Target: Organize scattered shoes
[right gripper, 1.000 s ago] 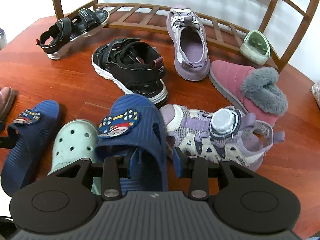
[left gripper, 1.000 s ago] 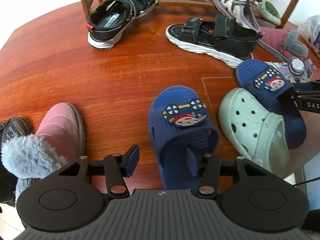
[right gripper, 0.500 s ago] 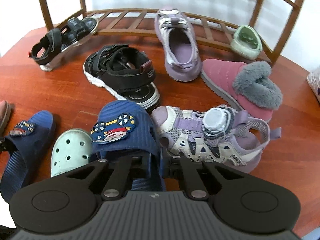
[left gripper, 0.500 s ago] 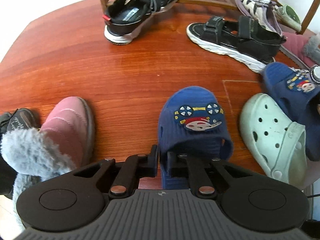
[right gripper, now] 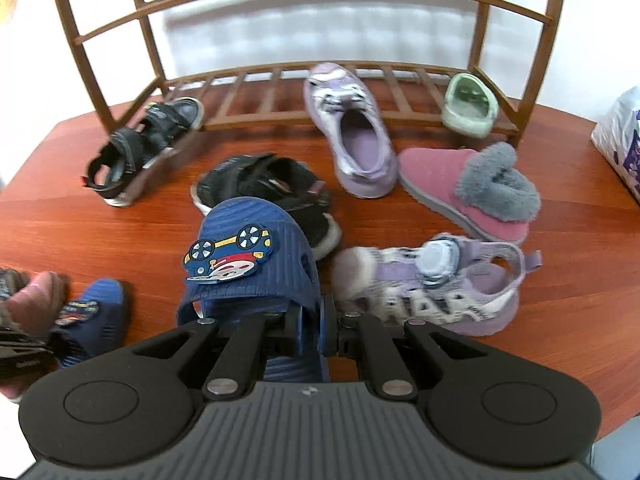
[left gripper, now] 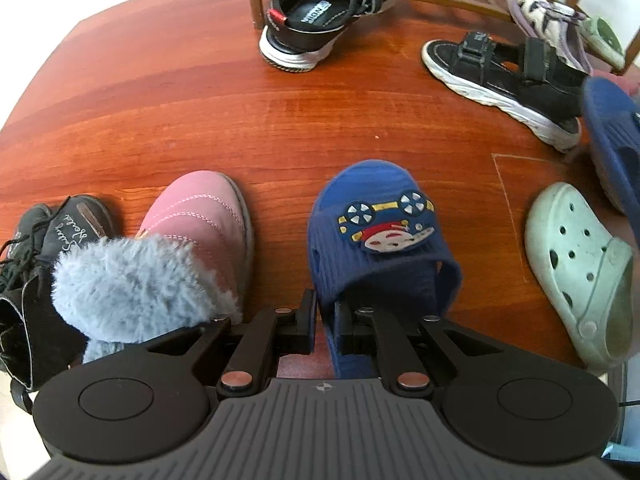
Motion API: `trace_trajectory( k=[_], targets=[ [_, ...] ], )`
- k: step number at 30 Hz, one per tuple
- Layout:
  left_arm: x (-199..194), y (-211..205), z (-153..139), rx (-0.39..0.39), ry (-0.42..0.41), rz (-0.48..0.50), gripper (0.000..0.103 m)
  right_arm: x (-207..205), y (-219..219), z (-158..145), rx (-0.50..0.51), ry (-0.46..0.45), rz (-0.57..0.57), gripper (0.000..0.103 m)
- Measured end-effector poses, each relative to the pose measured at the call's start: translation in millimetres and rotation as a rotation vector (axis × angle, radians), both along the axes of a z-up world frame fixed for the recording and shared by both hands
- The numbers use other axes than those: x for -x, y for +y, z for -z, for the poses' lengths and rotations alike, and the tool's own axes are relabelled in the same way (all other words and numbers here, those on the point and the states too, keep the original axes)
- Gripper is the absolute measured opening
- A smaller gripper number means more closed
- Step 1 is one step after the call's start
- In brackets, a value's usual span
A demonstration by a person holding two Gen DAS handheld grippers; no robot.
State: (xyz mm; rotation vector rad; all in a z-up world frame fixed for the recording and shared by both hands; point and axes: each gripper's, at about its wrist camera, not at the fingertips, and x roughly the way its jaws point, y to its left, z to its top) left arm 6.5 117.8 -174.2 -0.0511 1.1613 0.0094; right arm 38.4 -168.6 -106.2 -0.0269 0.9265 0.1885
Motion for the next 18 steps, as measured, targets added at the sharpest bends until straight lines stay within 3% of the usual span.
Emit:
trace_trajectory(
  k=[3,8,11,18],
  targets=[
    [1.9,5.0,-5.1,0.039,0.005,0.03,0.015,6.6,18.5,-0.5,-0.02,0.006,-0.008,0.009],
    [5.4,9.2,-17.5,0.079,-0.004,0.094,0.041,13.3,50.1,9.3,-0.037,0.036,-0.02,0.009],
    [8.5,10.6,-26.5,0.087,-0.023,0.138,0.048,15.9,67.7,17.6,-0.041,0.054,-0.023,0.009],
    [11.0,16.4,-42.0,0.069,-0.07,0.213,0.052,17.7,105.6,42.5,-0.004,0.085,0.002,0.009]
  ],
)
